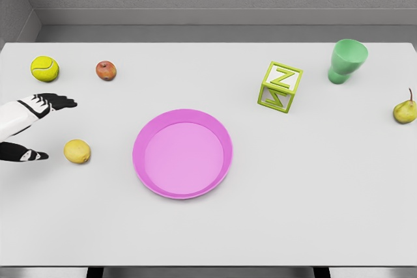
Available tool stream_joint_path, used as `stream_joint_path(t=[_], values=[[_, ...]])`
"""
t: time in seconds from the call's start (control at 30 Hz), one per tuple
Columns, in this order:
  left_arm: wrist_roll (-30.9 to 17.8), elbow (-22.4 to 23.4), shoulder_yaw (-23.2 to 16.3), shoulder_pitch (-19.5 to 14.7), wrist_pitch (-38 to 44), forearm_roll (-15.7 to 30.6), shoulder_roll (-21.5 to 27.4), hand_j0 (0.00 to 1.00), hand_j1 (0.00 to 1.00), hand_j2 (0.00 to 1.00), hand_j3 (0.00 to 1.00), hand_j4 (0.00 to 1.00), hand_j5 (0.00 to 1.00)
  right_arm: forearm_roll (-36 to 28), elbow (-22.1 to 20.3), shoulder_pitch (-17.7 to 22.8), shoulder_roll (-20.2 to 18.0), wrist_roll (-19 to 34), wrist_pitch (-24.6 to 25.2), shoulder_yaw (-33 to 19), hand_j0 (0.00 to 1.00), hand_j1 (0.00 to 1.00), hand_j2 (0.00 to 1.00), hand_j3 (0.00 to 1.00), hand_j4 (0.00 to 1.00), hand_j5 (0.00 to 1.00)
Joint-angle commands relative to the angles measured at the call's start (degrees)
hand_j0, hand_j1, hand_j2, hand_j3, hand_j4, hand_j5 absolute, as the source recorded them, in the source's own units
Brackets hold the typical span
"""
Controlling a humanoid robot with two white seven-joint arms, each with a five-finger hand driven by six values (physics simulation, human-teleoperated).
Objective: Put the lemon on the plate with left arm
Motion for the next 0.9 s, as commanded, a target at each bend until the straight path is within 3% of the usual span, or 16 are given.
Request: stream_joint_path(t=[0.0, 0.13, 0.23, 0.4, 0.63, 0.73, 0.87], values=[[-0.1, -0.2, 0.0, 0.0, 0.0, 0.1, 0.0, 1.0, 1.0, 1.0, 1.0, 1.0, 1.0, 0.0, 0.0, 0.0, 0.0, 0.0, 0.0, -0.4, 1.0, 1.0, 1.0, 1.0, 1.0, 1.0], [-9.3, -0.2, 0.5, -0.1, 0.0, 0.0, -0.4, 1.0, 1.0, 1.0, 1.0, 1.0, 1.0, 0.0, 0.0, 0.1, 0.0, -0.1, 0.0, 0.0, 1.0, 1.0, 1.0, 1.0, 1.0, 1.0], [-13.1, 0.0, 0.4, -0.2, 0.0, -0.1, -0.6, 1.0, 1.0, 1.0, 1.0, 1.0, 1.0, 0.0, 0.0, 0.1, 0.0, -0.1, 0.0, 0.0, 1.0, 1.0, 1.0, 1.0, 1.0, 1.0], [-23.1, 2.0, 1.2, -1.1, 0.0, -0.3, -6.9, 1.0, 1.0, 1.0, 1.0, 1.0, 1.0, 0.0, 0.0, 0.1, 0.0, -0.1, 0.0, 0.1, 1.0, 1.0, 1.0, 1.0, 1.0, 1.0], [-23.8, 7.0, 0.3, -6.4, 0.0, -0.4, -8.2, 1.0, 1.0, 1.0, 1.0, 1.0, 1.0, 0.0, 0.0, 0.1, 0.0, 0.0, 0.0, 0.1, 1.0, 1.0, 1.0, 1.0, 1.0, 1.0], [-23.8, 8.8, -0.7, -10.1, 0.0, -3.9, -11.2, 1.0, 1.0, 1.0, 1.0, 1.0, 1.0, 0.0, 0.0, 0.1, 0.0, 0.0, 0.0, 0.0, 1.0, 1.0, 1.0, 1.0, 1.0, 1.0], [-23.8, 8.7, -1.2, -10.2, 0.0, -4.8, -11.9, 1.0, 1.0, 1.0, 1.0, 1.0, 1.0, 0.0, 0.0, 0.1, 0.0, 0.0, 0.0, 0.1, 1.0, 1.0, 1.0, 1.0, 1.0, 1.0]])
